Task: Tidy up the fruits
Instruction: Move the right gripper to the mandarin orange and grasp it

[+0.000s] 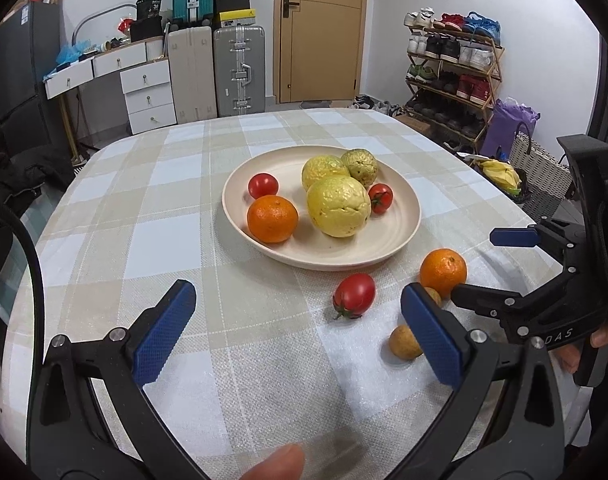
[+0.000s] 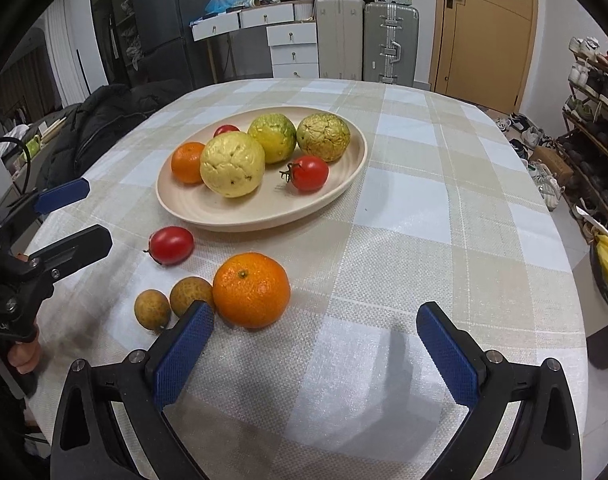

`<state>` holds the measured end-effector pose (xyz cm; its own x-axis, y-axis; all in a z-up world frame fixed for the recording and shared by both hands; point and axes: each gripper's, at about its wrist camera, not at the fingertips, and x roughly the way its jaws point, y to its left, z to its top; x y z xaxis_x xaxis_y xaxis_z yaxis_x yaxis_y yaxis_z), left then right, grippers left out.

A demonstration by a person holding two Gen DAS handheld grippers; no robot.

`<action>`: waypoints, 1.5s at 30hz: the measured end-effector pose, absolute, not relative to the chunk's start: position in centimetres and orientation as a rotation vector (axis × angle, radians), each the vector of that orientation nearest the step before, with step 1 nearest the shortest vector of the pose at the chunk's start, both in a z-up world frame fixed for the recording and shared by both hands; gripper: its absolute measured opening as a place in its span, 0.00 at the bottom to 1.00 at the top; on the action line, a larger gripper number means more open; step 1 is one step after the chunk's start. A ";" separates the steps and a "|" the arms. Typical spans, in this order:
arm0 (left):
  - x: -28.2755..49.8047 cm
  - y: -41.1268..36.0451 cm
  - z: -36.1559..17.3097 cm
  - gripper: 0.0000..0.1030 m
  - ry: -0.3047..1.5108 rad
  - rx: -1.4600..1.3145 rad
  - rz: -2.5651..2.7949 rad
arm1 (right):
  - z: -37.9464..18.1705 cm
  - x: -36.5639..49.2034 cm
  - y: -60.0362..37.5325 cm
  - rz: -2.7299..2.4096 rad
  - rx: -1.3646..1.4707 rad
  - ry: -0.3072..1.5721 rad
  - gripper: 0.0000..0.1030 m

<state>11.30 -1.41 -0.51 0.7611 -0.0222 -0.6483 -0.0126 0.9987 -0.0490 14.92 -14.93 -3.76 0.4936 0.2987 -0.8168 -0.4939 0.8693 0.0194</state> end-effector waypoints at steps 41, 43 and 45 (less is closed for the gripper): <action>12.3 -1.0 -1.8 0.99 0.767 -0.070 0.001 | -4.0 15.0 -13.4 0.594 -0.119 0.967 0.49; 12.3 -1.0 -1.9 0.99 0.768 -0.069 0.001 | -4.0 15.0 -13.4 0.609 -0.112 0.969 0.41; 12.3 -0.9 -1.9 0.99 0.768 -0.070 0.002 | -4.0 14.9 -13.2 0.602 -0.126 0.962 0.41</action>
<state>12.30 -0.93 -1.87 0.7194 -0.0241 -0.6942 -0.0271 0.9977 -0.0627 14.86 -13.19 -4.05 0.4226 0.4254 -0.8003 -0.5336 0.8305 0.1596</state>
